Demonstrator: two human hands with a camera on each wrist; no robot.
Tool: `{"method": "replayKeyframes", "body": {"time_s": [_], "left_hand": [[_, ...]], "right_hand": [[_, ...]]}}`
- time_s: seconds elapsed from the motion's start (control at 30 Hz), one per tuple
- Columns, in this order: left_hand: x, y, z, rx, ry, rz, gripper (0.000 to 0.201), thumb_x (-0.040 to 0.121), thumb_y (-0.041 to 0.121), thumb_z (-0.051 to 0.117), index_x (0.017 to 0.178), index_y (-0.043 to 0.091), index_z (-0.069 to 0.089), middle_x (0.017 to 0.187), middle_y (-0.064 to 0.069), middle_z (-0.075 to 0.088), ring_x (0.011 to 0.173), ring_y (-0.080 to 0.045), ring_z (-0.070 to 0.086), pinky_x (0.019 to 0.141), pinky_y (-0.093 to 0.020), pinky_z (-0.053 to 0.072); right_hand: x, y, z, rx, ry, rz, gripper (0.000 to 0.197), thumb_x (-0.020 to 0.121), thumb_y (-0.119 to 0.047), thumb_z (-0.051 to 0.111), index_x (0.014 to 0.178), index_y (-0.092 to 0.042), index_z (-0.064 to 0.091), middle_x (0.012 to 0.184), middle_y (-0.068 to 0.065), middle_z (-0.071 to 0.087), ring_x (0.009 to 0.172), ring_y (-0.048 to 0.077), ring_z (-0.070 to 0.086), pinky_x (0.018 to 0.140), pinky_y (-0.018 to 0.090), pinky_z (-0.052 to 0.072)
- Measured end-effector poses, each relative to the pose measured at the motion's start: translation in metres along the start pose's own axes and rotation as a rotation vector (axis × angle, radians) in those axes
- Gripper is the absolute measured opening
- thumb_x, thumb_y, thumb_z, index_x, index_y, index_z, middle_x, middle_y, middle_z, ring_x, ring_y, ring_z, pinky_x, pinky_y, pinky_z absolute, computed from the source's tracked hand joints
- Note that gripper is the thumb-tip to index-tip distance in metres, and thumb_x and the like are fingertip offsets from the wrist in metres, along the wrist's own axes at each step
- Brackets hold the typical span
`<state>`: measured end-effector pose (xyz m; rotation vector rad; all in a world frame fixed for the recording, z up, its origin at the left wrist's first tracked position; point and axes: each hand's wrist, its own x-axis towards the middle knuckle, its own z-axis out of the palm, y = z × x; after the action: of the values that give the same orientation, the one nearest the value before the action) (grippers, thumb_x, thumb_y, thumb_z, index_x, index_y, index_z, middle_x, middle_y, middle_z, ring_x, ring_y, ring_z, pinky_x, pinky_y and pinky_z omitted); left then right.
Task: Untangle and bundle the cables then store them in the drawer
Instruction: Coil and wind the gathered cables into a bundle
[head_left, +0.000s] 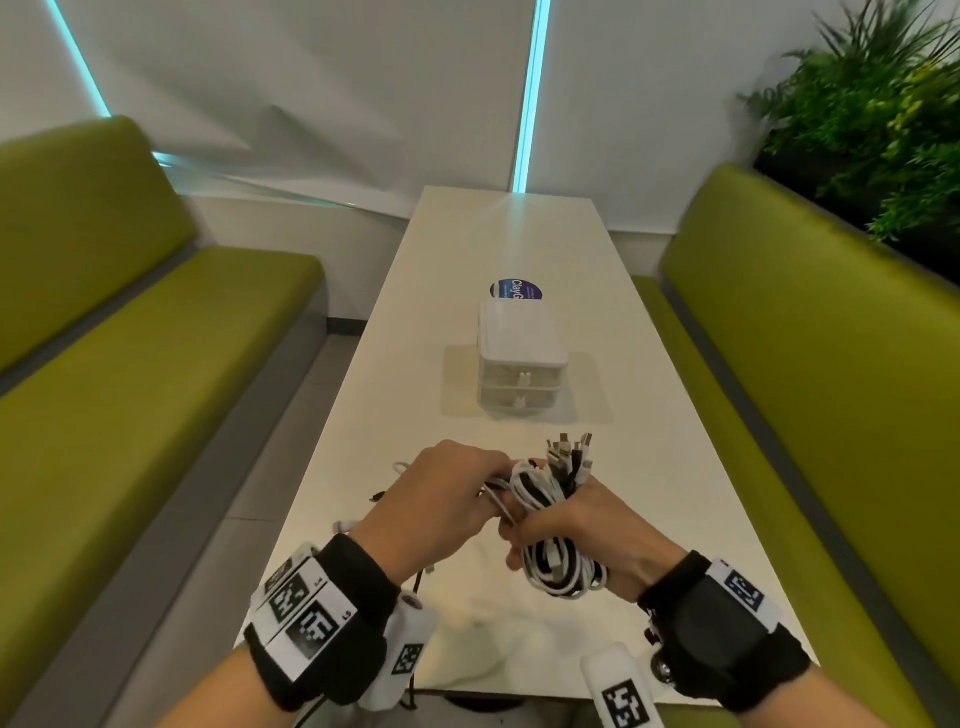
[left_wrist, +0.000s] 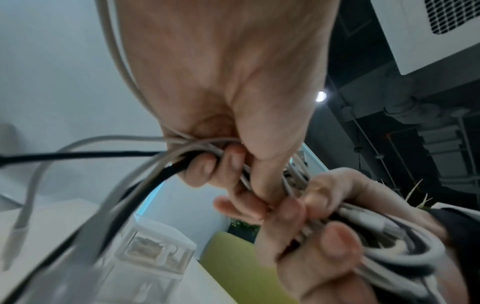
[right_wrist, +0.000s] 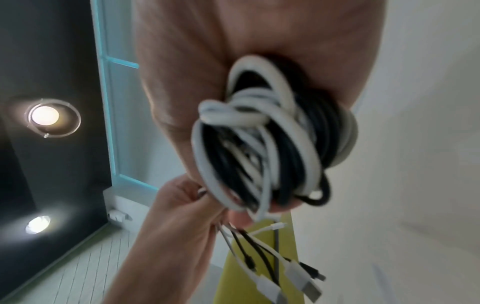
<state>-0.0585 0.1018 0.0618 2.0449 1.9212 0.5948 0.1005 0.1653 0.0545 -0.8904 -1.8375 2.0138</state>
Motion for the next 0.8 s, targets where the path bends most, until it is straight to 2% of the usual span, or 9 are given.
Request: {"method": "replayKeyframes", "body": {"time_s": [0.07,0.13,0.2,0.3,0.47,0.57,0.63,0.7,0.8], "left_hand": [[0.001,0.000,-0.003,0.066,-0.062,0.003,0.019,0.086,0.022,0.063,0.072,0.028,0.052,0.077,0.001,0.068,0.068,-0.013,0.054,0.056,-0.023,0.030],[0.002,-0.003,-0.012,0.060,-0.150,0.028,0.011,0.085,0.023,0.067,0.075,0.024,0.063,0.075,0.004,0.068,0.066,-0.011,0.054,0.055,-0.020,0.033],[0.000,-0.009,-0.024,-0.101,-0.286,0.037,0.006,0.085,0.028,0.069,0.087,0.022,0.072,0.075,0.008,0.069,0.066,-0.006,0.056,0.057,-0.017,0.040],[-0.006,-0.013,-0.035,-0.246,-0.479,0.055,0.019,0.089,0.036,0.065,0.103,0.025,0.072,0.071,0.012,0.063,0.060,-0.003,0.049,0.058,-0.013,0.035],[-0.002,-0.011,-0.021,-0.258,-0.295,0.025,0.024,0.094,0.023,0.060,0.072,0.019,0.070,0.049,0.024,0.055,0.052,0.005,0.049,0.055,-0.009,0.033],[0.002,-0.017,-0.009,-0.215,-0.174,0.010,0.027,0.091,0.022,0.061,0.065,0.021,0.069,0.053,0.014,0.060,0.051,-0.002,0.050,0.053,-0.015,0.035],[0.003,-0.016,-0.007,-0.206,-0.129,0.020,0.027,0.089,0.020,0.061,0.064,0.020,0.070,0.055,0.006,0.062,0.050,-0.006,0.049,0.052,-0.021,0.037],[0.003,-0.013,-0.009,-0.223,-0.076,0.042,0.030,0.091,0.025,0.061,0.062,0.027,0.067,0.051,0.010,0.058,0.048,-0.006,0.045,0.050,-0.018,0.033],[0.004,-0.013,-0.013,-0.340,-0.036,-0.004,0.020,0.093,0.040,0.057,0.076,0.034,0.065,0.052,0.013,0.055,0.046,-0.002,0.050,0.054,-0.018,0.039]], "right_hand": [[0.000,0.003,0.003,0.011,0.017,0.026,0.018,0.066,0.005,0.066,0.081,-0.005,0.067,0.076,0.017,0.062,0.064,0.031,0.062,0.068,0.040,0.052],[-0.002,0.004,0.004,0.063,-0.059,0.054,0.019,0.067,0.003,0.066,0.084,-0.005,0.064,0.078,0.019,0.059,0.061,0.029,0.058,0.065,0.037,0.050],[-0.005,0.004,0.001,0.092,-0.112,0.081,0.020,0.069,0.003,0.065,0.088,0.000,0.061,0.078,0.020,0.055,0.059,0.028,0.056,0.061,0.034,0.048],[-0.006,0.008,-0.003,0.042,-0.067,0.110,0.029,0.069,0.001,0.065,0.094,0.011,0.055,0.076,0.023,0.053,0.058,0.029,0.054,0.059,0.034,0.047],[-0.006,0.007,0.007,0.011,-0.012,0.118,0.008,0.080,-0.002,0.068,0.080,-0.009,0.067,0.067,0.015,0.052,0.052,0.025,0.052,0.054,0.030,0.046],[-0.003,0.005,0.010,-0.112,0.071,0.086,0.009,0.076,-0.001,0.070,0.082,-0.005,0.066,0.063,0.011,0.051,0.052,0.023,0.052,0.052,0.028,0.045],[-0.002,0.001,0.010,-0.181,0.111,0.065,0.010,0.074,0.002,0.069,0.080,-0.005,0.065,0.060,0.010,0.050,0.051,0.022,0.050,0.050,0.029,0.044],[-0.003,-0.003,0.006,-0.224,0.161,0.041,0.014,0.071,0.006,0.065,0.074,-0.008,0.066,0.058,0.009,0.051,0.051,0.022,0.050,0.051,0.030,0.044],[-0.001,-0.010,-0.004,-0.135,0.276,0.006,0.016,0.070,0.010,0.063,0.068,-0.006,0.062,0.054,0.014,0.051,0.050,0.024,0.048,0.052,0.034,0.042]]}}
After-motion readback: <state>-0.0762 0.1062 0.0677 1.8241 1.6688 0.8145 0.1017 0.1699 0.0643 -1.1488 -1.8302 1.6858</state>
